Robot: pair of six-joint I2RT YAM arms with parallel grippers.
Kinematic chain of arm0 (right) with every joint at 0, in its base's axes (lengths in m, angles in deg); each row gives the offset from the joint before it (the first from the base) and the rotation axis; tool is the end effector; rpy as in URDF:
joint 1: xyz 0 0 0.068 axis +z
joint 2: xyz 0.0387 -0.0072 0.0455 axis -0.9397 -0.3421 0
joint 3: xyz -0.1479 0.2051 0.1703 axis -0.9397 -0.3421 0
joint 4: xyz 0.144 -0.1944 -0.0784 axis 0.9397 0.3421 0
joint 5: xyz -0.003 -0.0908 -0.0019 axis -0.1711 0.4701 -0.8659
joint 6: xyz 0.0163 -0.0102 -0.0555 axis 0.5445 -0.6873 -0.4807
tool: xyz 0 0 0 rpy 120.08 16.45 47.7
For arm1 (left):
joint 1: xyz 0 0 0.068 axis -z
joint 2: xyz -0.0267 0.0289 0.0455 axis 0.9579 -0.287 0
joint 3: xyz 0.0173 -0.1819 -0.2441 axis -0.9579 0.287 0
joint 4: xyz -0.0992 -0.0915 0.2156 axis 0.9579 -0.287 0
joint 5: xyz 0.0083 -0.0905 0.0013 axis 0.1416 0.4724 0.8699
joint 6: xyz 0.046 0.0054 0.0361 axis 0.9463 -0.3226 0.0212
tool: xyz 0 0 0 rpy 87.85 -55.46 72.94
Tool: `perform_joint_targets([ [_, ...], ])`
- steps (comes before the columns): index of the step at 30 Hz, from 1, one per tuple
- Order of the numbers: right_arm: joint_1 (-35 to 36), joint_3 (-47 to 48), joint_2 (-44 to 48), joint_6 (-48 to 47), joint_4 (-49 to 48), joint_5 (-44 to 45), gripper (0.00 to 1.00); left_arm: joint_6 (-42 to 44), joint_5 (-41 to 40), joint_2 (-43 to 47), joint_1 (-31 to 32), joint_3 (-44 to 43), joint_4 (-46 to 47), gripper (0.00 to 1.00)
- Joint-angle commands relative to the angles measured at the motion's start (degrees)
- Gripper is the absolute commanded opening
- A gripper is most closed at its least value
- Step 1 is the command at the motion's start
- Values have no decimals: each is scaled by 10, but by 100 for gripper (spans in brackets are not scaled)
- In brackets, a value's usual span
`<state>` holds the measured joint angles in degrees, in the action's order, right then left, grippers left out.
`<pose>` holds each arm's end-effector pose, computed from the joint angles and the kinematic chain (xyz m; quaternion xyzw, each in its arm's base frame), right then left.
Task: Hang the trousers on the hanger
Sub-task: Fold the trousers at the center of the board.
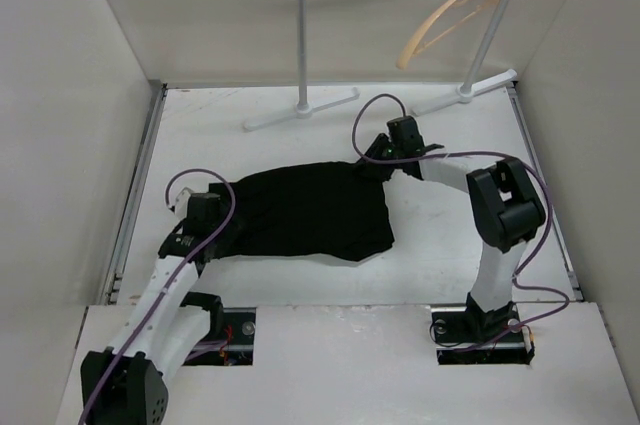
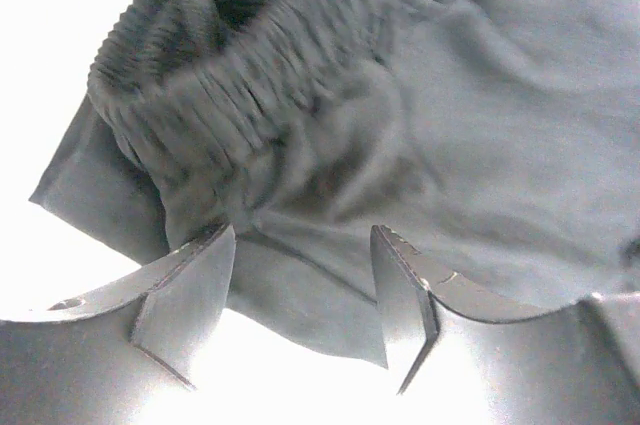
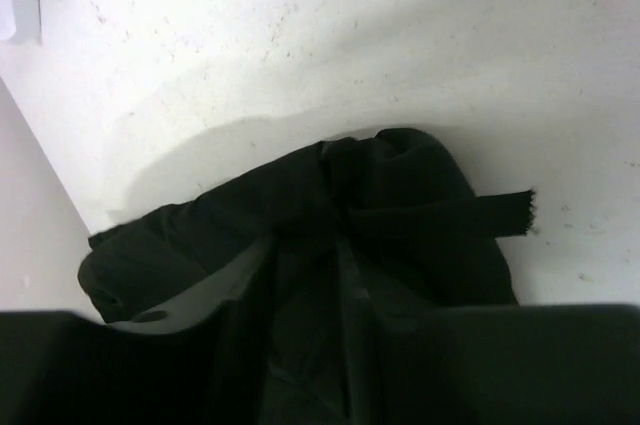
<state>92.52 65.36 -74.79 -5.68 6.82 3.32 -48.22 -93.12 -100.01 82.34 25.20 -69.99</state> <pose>0.3809 0.1682 0.1943 0.2292 0.8943 0.3147 0.2204 0.1337 -0.0171 0.2113 -0.3642 0.8472 -0.1600 0.3522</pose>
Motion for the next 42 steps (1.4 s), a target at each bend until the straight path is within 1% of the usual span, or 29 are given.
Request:
perform_joint_targets([
  [1, -1, 12, 77, -22, 17, 14, 46, 5, 23, 1, 4, -85, -29, 55],
  [3, -1, 5, 128, -32, 32, 13, 56, 4, 18, -17, 22, -126, -21, 55],
  [4, -1, 0, 151, -38, 41, 10, 59, 4, 15, -33, 31, -144, -15, 55],
  [6, -2, -14, 193, -51, 53, 5, 62, 6, 13, -75, 43, -169, 8, 55],
  [8, -3, -37, 225, -54, 61, 4, 61, 7, 13, -118, 45, -177, 47, 54],
  [10, -1, -70, 249, -58, 68, -3, 52, 14, 12, -169, 39, -178, 98, 54],
  [11, 0, -91, 263, -58, 69, -4, 45, 15, 15, -196, 34, -177, 119, 54],
  [12, 5, -116, 276, -57, 66, -4, 35, 16, 21, -222, 25, -180, 137, 53],
  [13, 13, -142, 286, -55, 62, -5, 29, 21, 25, -246, 18, -184, 154, 53],
  [15, 23, -192, 305, -53, 60, 1, 20, 26, 26, -286, 4, -184, 185, 52],
  [17, 33, -236, 323, -49, 61, 2, 18, 30, 24, -312, -11, -181, 202, 52],
  [21, 65, -300, 356, -38, 68, 37, 19, 30, 29, -328, -33, -162, 215, 52],
  [27, 85, -352, 333, -23, 68, 60, 22, 29, 29, -329, -57, -131, 223, 52],
  [30, 83, -355, 340, -23, 81, 75, 25, 28, 32, -311, -63, -132, 218, 52],
  [35, 78, -317, 425, -40, 151, 91, 40, 28, 40, -256, -55, -160, 187, 54],
  [37, 76, -281, 450, -50, 185, 90, 47, 28, 44, -237, -48, -176, 170, 54],
  [38, 75, -259, 460, -55, 200, 89, 49, 29, 44, -228, -44, -184, 164, 54],
  [41, 60, -167, 475, -82, 220, 83, 51, 33, 44, -210, -27, -206, 151, 54],
  [42, 49, -128, 470, -95, 222, 81, 49, 35, 44, -208, -17, -213, 148, 54],
])
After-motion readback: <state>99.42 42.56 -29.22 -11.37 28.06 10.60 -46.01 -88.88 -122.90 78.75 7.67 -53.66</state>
